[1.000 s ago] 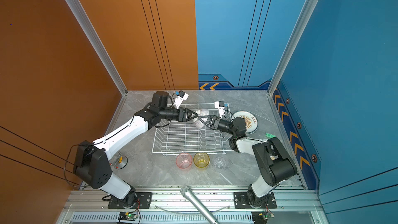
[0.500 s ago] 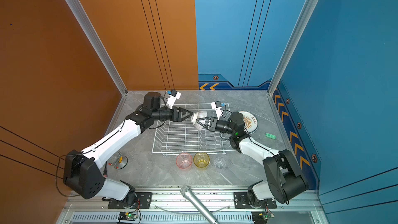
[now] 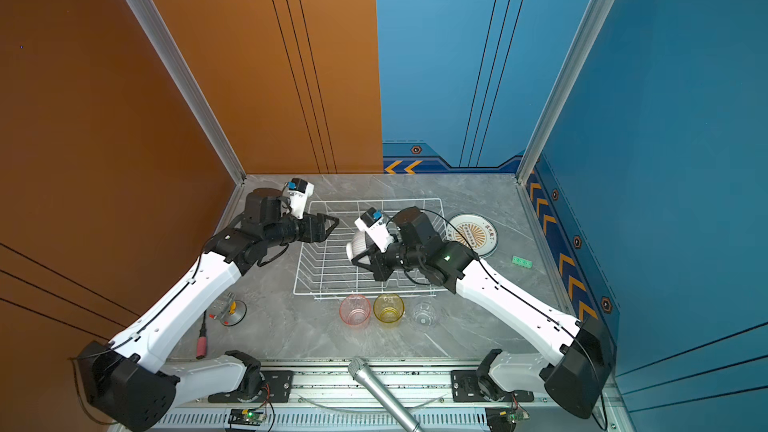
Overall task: Unload the mixed dishes from the dish rack
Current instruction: 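Open the left gripper and pull it back from the striped bowl, then carry the striped bowl with the right gripper down toward the table front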
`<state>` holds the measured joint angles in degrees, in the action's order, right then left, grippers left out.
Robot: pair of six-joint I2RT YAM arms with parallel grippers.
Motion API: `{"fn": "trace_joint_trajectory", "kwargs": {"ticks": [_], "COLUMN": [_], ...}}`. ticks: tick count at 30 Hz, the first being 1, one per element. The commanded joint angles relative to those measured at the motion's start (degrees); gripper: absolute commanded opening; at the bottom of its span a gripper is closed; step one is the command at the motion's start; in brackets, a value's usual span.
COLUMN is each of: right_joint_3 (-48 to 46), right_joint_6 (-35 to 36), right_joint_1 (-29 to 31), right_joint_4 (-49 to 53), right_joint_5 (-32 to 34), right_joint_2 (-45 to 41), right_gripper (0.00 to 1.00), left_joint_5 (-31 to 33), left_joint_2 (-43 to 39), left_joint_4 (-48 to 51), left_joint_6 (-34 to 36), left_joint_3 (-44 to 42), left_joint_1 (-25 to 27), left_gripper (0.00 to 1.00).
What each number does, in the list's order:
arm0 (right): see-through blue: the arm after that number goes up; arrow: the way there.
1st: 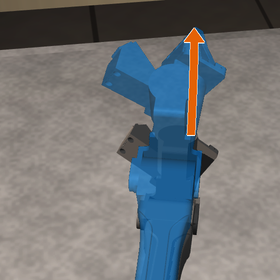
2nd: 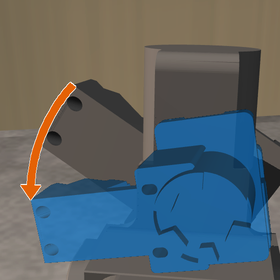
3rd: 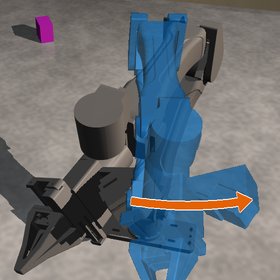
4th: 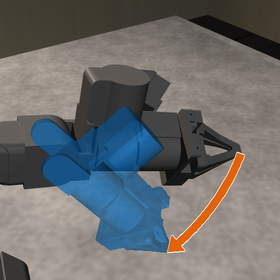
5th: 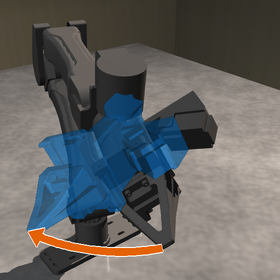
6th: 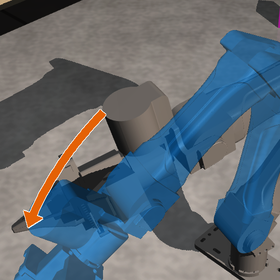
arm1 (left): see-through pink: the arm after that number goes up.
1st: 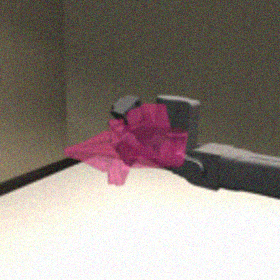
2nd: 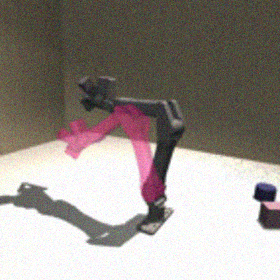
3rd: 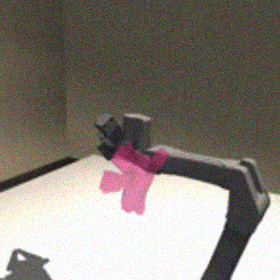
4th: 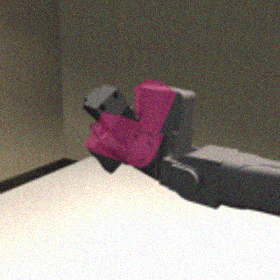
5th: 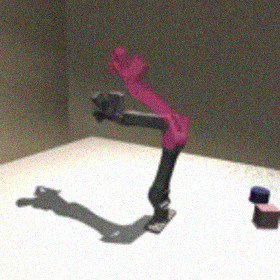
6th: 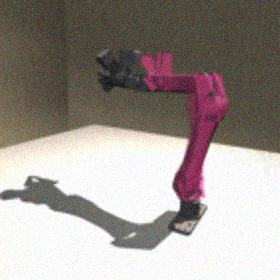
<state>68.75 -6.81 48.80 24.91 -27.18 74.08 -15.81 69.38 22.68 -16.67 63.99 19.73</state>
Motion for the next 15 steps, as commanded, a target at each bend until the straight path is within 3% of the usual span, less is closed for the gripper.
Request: {"fn": "trace_joint_trajectory", "kwargs": {"ticks": [1,6,15], "right_joint_3": [6.94,15.87,28.20], "right_joint_6": [11.03,16.95,24.79], "right_joint_1": [7.55,19.08,31.02], "right_joint_4": [14.98,23.31,32.78], "right_joint_5": [9.31,17.14,19.51], "right_joint_2": [2.61,8.94,26.13], "right_gripper": [0.00,0.00,0.00], "left_joint_5": [2.42,1.04,-1.25], "left_joint_2": [-2.28,-4.65,-6.10], "left_joint_4": [2.11,2.39,4.04], "left_joint_6": [1.20,1.56,2.86], "left_joint_3": [-1.81,-2.99,-1.52], "left_joint_1": [-1.99,-5.06,-10.68], "left_gripper": [0.81,0.82,0.83]}}
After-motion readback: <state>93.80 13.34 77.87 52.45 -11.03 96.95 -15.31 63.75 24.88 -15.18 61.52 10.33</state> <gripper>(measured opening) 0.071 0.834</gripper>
